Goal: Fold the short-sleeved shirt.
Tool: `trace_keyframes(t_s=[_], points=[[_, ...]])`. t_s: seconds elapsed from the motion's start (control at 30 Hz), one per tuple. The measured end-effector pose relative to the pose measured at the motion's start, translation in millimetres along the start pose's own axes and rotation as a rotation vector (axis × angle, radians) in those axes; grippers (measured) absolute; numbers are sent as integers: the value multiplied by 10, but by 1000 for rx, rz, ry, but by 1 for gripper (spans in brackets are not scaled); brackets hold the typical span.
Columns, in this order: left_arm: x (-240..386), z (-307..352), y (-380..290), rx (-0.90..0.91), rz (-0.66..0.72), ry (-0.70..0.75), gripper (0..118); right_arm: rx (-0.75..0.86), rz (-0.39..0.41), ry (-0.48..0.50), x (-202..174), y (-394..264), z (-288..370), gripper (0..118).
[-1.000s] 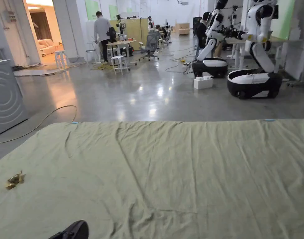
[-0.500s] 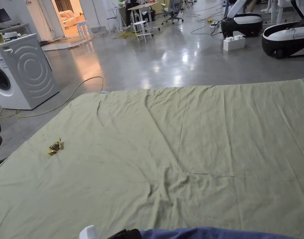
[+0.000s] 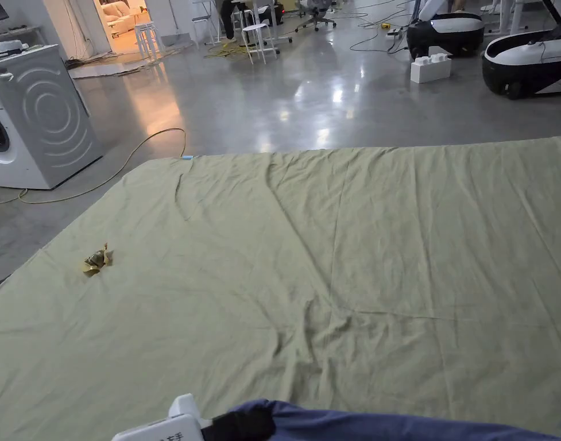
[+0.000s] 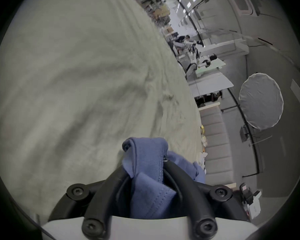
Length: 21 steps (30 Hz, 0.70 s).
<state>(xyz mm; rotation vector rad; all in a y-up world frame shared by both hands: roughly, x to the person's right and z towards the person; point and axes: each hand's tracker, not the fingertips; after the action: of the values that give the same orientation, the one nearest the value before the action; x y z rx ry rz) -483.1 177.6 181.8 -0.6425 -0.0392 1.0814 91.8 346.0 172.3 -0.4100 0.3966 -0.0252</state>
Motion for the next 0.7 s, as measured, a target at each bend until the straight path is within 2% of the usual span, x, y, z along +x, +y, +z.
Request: trace_keyframes(t_s=[0.03, 0.07, 0.17, 0.2, 0.3, 0.33, 0.4, 0.47, 0.53, 0.63, 0.7], points=[[42, 62, 25, 21, -8, -4, 13, -2, -7, -2, 20, -1, 3, 1], [533, 148, 36, 57, -31, 35, 13, -5, -14, -3, 45, -3, 2, 1], [708, 440, 242, 91, -89, 94, 13, 0, -33, -9, 122, -31, 8, 1], [91, 621, 522, 117, -111, 150, 13, 2, -43, -8, 149, -42, 4, 1], [334, 886, 655, 159, -225, 266, 13, 6, -75, -5, 206, -84, -20, 1], [-39, 923, 903, 151, -267, 280, 13, 6, -89, -4, 218, -100, -28, 1], [188, 902, 772, 158, -338, 324, 13, 9, -116, 2, 235, -129, -39, 1], [696, 685, 362, 114, -452, 304, 13, 11, -141, 6, 255, -163, -41, 1], [932, 384, -17, 76, -540, 290, 13, 15, -153, 10, 255, -179, -22, 1], [1182, -344, -502, 41, -585, 262, 13, 10, -151, 2, 271, -200, 37, 1], [1171, -869, -770, -88, -596, 265, 13, 6, -148, -21, 315, -232, 95, 1]])
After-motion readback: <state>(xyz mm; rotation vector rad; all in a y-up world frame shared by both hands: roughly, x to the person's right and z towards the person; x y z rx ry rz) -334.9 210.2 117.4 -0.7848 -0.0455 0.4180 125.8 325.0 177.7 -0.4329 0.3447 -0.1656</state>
